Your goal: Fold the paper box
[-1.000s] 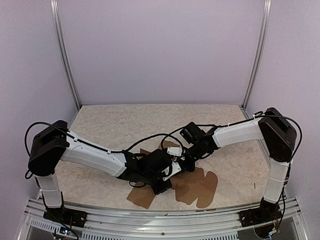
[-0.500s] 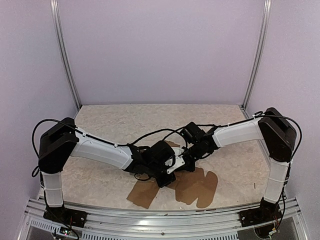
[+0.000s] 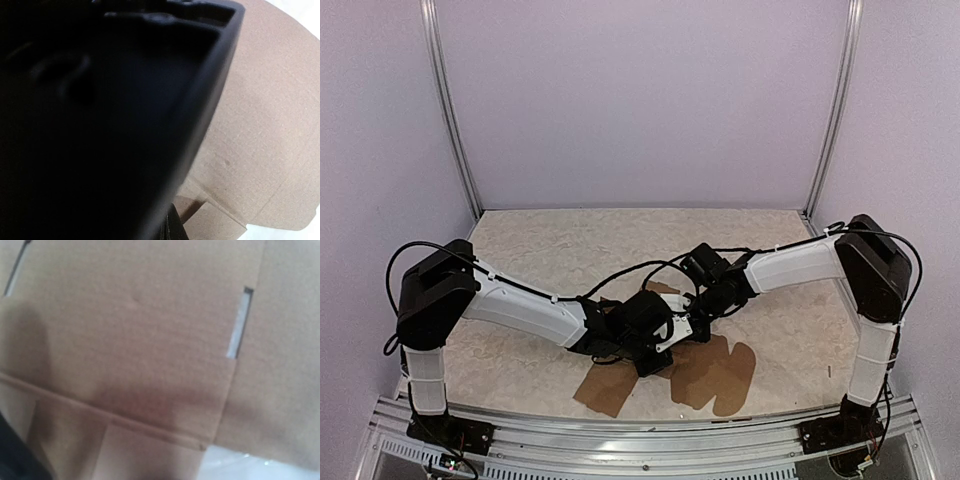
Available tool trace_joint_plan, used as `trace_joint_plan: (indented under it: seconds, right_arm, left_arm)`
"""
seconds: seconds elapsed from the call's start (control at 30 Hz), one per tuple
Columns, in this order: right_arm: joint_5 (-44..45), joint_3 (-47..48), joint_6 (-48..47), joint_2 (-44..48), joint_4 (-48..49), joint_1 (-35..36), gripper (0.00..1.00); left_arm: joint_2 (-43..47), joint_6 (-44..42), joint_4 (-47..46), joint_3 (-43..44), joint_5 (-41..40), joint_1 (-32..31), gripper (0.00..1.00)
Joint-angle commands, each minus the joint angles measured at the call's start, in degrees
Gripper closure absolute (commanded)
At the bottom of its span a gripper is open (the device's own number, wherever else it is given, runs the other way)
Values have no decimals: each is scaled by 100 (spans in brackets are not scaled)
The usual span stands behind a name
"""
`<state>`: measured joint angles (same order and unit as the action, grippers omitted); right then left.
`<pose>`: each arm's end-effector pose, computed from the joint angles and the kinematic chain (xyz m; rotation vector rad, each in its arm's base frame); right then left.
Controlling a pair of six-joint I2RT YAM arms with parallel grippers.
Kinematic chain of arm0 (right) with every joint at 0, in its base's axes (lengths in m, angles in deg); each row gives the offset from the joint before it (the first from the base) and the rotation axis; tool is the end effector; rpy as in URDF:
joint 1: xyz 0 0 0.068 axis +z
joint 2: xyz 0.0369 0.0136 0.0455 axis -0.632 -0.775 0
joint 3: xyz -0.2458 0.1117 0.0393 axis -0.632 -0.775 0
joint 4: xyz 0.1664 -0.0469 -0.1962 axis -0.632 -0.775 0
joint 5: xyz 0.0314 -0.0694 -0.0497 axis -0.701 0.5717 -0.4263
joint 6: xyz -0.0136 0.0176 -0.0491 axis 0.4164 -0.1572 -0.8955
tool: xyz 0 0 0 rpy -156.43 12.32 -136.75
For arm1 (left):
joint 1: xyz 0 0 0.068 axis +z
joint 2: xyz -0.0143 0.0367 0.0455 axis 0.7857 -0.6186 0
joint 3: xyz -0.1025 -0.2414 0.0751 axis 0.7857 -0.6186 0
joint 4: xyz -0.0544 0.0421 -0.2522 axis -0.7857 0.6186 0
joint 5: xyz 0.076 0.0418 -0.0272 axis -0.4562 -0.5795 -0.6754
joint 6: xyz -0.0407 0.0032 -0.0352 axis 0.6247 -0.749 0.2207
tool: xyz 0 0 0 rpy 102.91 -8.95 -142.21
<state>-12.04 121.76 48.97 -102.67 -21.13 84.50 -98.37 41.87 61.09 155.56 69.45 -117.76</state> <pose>0.2529 0.2730 0.1273 -1.7343 2.1206 0.5611 0.1692 -0.3747 0.1302 1.5382 1.9687 -0.3419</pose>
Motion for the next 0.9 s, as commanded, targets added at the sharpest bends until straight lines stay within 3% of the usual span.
trace_joint_plan:
  seconds: [0.0,0.2,0.47,0.7,0.87]
  right_arm:
    - [542,-430,156,-804,-876,-8,87]
    - [516,-420,166,-810,-869,-46,86]
    - [344,-396,192,-819,-889,-193,86]
    - [313,-388,192,-790,-894,-250,86]
    - [301,-376,176,-785,-901,-258,86]
  left_arm:
    - [-487,-399,676,-269,-328,-211,100]
    - [1,-385,191,-384,-963,-206,99]
    - [1368,-324,-284,-412,-1784,-249,95]
    - [2209,102,116,-771,-1230,-366,97]
    - [1936,309,595,-1025,-1341,-643,100]
